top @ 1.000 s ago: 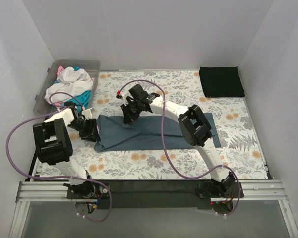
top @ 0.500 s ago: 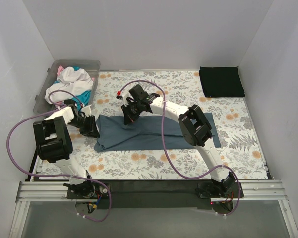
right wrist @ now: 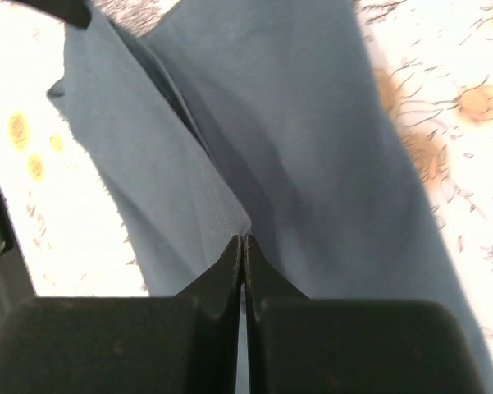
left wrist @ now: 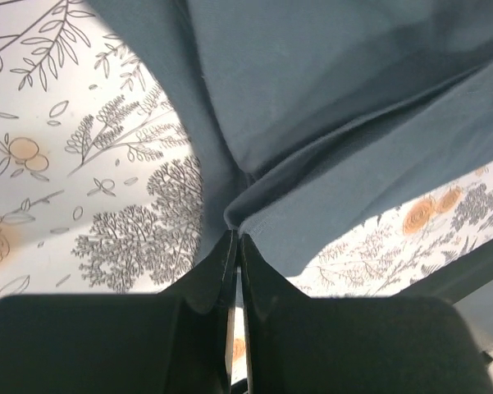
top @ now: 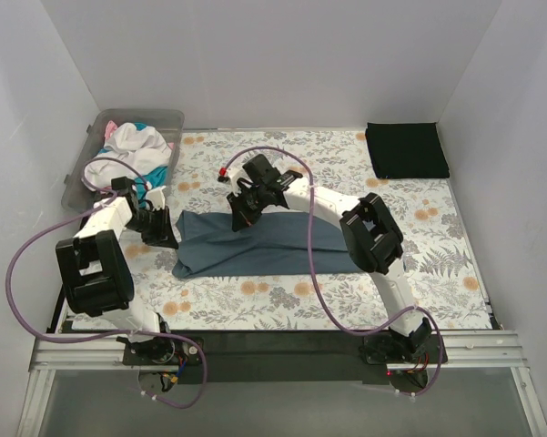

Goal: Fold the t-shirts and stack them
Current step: Fold the tshirt

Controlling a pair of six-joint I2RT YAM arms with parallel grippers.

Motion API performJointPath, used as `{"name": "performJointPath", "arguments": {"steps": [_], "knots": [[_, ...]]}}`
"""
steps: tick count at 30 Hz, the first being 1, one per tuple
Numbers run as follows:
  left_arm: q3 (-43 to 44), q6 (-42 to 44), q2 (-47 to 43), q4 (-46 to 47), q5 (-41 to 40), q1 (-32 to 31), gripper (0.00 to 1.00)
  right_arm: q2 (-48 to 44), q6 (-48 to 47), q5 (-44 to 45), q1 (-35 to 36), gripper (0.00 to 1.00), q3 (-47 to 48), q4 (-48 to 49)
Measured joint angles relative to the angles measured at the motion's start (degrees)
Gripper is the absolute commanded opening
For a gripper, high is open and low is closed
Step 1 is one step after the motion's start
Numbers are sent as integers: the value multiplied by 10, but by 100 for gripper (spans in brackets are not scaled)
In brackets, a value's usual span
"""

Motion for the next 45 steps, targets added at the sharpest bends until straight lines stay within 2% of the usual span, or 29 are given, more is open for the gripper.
{"name": "performJointPath", "arguments": {"steps": [12,19,30,34,41,45], "knots": [[-35,105,-109,-72,28,0,0,-89,-30,-57,2,1,-125,0],[-59,163,-128,-109,37,0,0,-99,-35,-91,14,1,-165,0],[-49,218,-134,-144,55,-2,0,-124,-42,-114,31,1,-217,2],[-49,235,-135,-152,63,-19,0,-143,-48,-113,31,1,-232,2],[-113,232,-156,-130,34,-78,0,-154,-61,-105,30,1,-254,1],[-103,222,-154,-122,27,-84,0,-154,-64,-100,27,1,-263,1]]}}
